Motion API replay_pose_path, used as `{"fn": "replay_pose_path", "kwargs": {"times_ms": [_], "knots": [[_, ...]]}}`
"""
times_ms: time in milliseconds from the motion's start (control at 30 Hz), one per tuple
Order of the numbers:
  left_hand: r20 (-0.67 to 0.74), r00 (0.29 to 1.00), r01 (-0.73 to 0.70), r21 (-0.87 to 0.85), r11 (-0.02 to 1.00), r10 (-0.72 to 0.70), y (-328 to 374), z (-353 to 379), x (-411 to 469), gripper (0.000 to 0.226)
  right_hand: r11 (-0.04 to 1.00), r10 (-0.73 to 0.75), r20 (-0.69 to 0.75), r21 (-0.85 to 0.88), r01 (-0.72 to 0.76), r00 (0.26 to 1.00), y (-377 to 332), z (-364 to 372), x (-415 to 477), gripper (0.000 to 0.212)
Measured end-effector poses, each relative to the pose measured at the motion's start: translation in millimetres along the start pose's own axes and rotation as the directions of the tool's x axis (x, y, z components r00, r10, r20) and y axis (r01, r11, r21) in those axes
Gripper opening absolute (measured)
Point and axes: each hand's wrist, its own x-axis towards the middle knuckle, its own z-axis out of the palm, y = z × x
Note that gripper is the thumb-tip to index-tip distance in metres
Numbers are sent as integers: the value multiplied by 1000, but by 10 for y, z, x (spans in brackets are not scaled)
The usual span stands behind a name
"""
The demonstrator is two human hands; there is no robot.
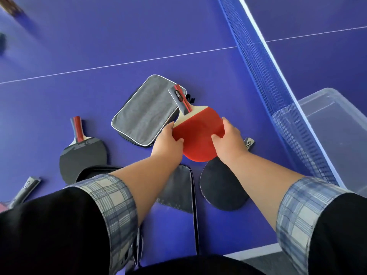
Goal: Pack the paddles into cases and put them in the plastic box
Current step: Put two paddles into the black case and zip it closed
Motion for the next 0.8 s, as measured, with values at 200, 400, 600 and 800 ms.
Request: {"fn": "replay_pose_path", "kwargs": {"times_ms": [200, 400, 600, 800], "knots": [[-106, 994, -9, -176, 984, -10, -24, -488, -129, 51, 993, -91, -38, 77, 94, 995, -426, 13, -259, 59], [-55, 994, 68, -368, 927, -95, -664, -1206, -447, 42, 988, -64, 31, 146, 59, 997, -765, 519, -840, 34], [9, 991, 131, -363, 923, -137, -1508, -1829, -875, 33, 993, -59, 205, 112, 36, 977, -900, 1273, -1551, 50], [71, 977, 213, -234, 949, -202, -2121, -2081, -1158, 36, 988, 89, 268, 99, -119, 959, -850, 1821, -2095, 30]]}}
